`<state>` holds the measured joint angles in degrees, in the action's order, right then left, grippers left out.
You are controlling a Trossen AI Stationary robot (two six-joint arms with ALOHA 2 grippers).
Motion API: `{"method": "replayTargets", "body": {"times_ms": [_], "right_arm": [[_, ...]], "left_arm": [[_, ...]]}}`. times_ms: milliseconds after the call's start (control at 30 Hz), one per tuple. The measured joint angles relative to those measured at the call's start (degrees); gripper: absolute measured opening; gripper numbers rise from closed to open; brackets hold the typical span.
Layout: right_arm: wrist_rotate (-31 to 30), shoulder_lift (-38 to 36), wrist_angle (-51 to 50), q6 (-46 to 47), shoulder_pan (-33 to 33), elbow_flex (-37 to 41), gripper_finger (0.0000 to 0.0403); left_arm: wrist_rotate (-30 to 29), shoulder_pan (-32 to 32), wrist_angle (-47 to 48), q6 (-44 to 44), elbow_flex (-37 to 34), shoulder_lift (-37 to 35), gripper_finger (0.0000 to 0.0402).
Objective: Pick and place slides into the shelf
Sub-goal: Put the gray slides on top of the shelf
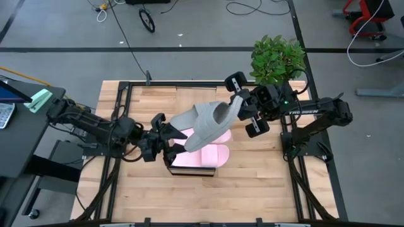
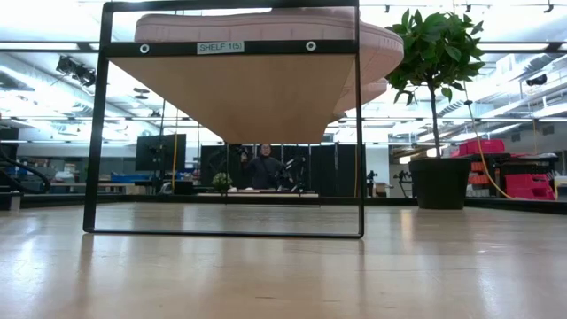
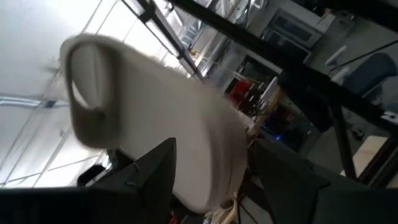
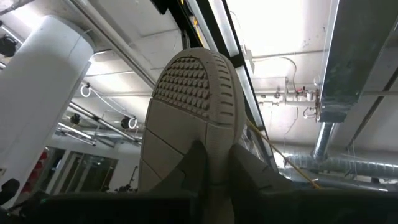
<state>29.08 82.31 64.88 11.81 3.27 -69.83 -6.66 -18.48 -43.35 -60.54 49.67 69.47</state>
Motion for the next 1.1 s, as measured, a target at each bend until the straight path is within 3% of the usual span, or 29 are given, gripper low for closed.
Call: {"method": "replayTargets", "body": {"times_ms": [500,700,867,1100], "right_arm": [[1.36,4.16,-2.5,-0.07,0.77,-4.98,0.0046],[1.2,5.44,-2.38,0.14,1.22,-5.0,0.0046],[1.21,4.72,-2.53,0.64,1.28,-5.0,0.0046],[2.06,4.16,-2.51,1.22,1.25,-5.0,0.0046]], "left_arm": [[5.96,2.3,-0.59,5.89,0.0,0.58,0.0228],[5.21,2.51,-1.88,5.93,0.02,1.53,0.0223],[1.44,2.78,-2.03,8.36,0.02,1.77,0.0198],[0.93,3.02,-1.91,8.92,0.02,1.77,0.0173]]}}
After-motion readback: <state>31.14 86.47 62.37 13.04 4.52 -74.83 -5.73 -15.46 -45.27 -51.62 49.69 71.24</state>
